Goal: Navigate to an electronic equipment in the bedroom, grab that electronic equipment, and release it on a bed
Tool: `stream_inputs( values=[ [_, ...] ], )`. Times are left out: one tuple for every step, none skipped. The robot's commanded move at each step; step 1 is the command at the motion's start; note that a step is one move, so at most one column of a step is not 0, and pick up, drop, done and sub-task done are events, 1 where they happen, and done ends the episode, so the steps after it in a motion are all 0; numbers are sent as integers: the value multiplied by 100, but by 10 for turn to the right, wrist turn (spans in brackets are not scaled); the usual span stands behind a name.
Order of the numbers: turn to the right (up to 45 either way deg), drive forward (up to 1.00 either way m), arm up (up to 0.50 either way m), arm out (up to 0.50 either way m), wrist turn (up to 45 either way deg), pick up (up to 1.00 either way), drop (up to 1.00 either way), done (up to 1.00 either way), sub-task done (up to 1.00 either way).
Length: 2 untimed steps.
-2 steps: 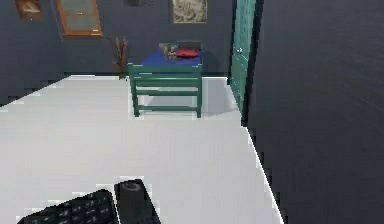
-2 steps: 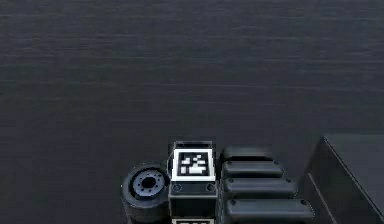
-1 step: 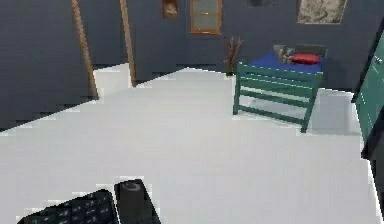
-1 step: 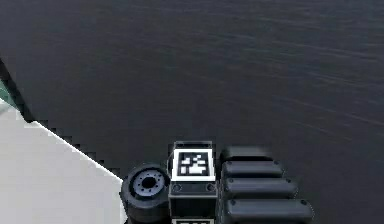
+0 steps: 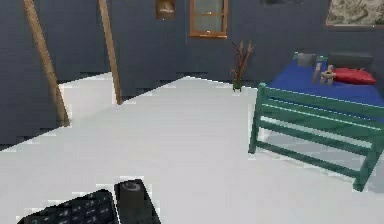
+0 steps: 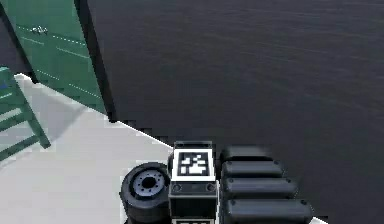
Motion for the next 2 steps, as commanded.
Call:
stream_inputs(
  values=[
    [0,100,0,0,0,0,0,0,0],
    [0,100,0,0,0,0,0,0,0]
  ],
)
